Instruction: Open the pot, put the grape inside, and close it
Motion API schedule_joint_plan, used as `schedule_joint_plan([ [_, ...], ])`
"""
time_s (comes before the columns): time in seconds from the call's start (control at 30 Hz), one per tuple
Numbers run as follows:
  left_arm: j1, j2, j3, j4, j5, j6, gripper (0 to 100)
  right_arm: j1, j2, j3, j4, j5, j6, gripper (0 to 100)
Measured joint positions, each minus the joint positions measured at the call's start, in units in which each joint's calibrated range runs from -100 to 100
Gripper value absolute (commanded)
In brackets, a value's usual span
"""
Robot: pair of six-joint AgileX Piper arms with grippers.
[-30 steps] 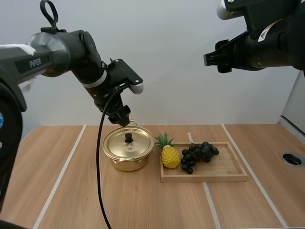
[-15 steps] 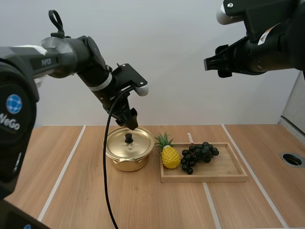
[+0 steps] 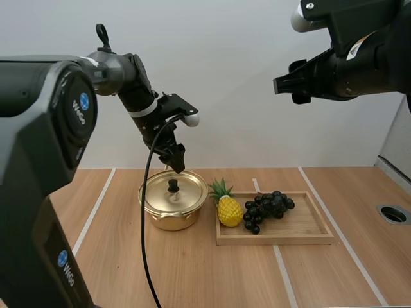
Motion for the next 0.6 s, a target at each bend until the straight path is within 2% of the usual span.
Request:
schedule_joint_plan([
  [0.17, -1.81, 3.99, -0.65, 6.2, 0.03, -2.24, 100, 0.0, 0.0, 0.0, 0.0, 0.0, 0.0, 100],
  [0.27, -2.46, 5.53, -0.65, 7.4, -0.82, -2.75, 100, 0.0, 0.0, 0.0, 0.0, 0.0, 0.0, 100],
  [0.6, -2.65, 10.06, -2.27, 8.51, -0.82, -3.46, 100, 0.0, 0.0, 0.0, 0.0, 0.0, 0.0, 100],
])
